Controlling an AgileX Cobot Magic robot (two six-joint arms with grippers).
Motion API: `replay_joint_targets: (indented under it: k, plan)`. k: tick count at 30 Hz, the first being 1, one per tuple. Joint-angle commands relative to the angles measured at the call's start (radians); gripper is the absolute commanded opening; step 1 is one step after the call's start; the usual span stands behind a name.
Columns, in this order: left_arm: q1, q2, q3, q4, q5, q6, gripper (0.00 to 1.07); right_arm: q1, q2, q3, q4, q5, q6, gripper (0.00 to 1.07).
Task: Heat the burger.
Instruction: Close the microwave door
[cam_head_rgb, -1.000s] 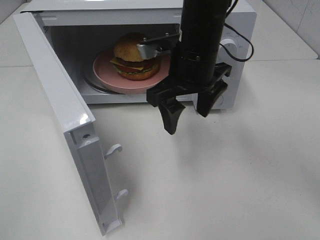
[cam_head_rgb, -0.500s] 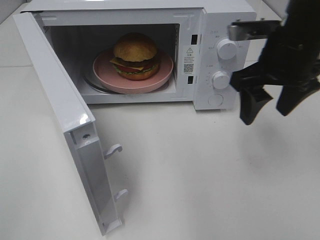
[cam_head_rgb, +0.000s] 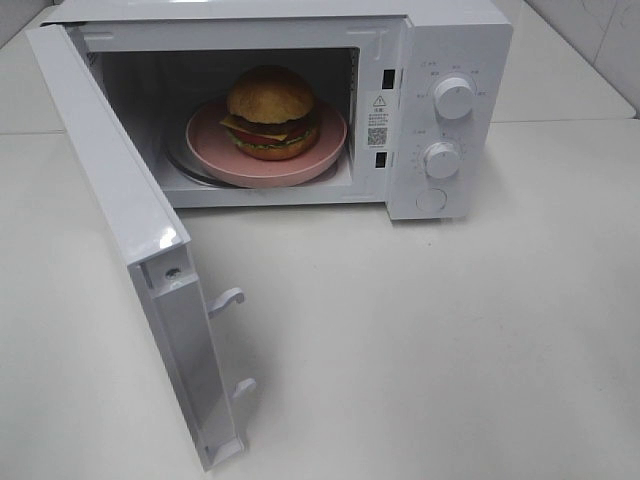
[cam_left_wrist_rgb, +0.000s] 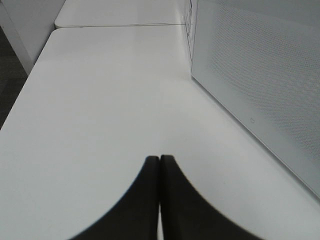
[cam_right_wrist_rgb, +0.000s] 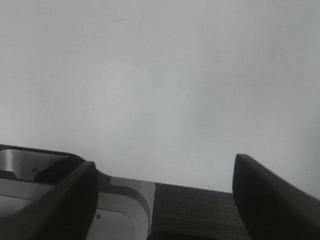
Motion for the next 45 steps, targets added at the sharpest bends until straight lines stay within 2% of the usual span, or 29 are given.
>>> replay_joint_targets:
  k: [1, 2, 4, 7, 9, 11, 31, 39, 45]
  plan:
    - [-0.006, -0.021, 0.002, -0.003, -0.015, -0.004, 0.0, -0.004, -0.117, 0.105, -0.004, 0.002, 0.007, 0.69]
    - [-0.006, -0.021, 0.002, -0.003, -0.015, -0.004, 0.0, -0.004, -0.117, 0.105, -0.004, 0.002, 0.007, 0.69]
    - [-0.006, -0.021, 0.002, -0.003, -0.015, -0.004, 0.0, -0.004, -0.245, 0.214, -0.004, 0.002, 0.007, 0.69]
    - [-0.006, -0.021, 0.002, -0.003, -0.015, -0.004, 0.0, -0.004, -0.272, 0.234, -0.004, 0.002, 0.007, 0.69]
    - [-0.006, -0.021, 0.002, -0.003, -0.015, -0.004, 0.0, -0.004, -0.39, 0.318, -0.004, -0.041, 0.007, 0.69]
    - [-0.006, -0.021, 0.002, -0.003, -0.015, -0.004, 0.0, -0.004, -0.417, 0.33, -0.004, -0.059, 0.007, 0.69]
    - [-0.006, -0.021, 0.002, -0.003, -0.015, -0.004, 0.0, -0.003, -0.971, 0.353, 0.004, -0.122, -0.053, 0.69]
    - [-0.006, -0.021, 0.002, -0.003, -0.015, -0.004, 0.0, -0.003, -1.116, 0.353, 0.005, -0.123, -0.052, 0.69]
    - [-0.006, -0.02, 0.002, -0.004, -0.015, -0.004, 0.0, -0.003, -1.113, 0.353, 0.005, -0.124, -0.05, 0.69]
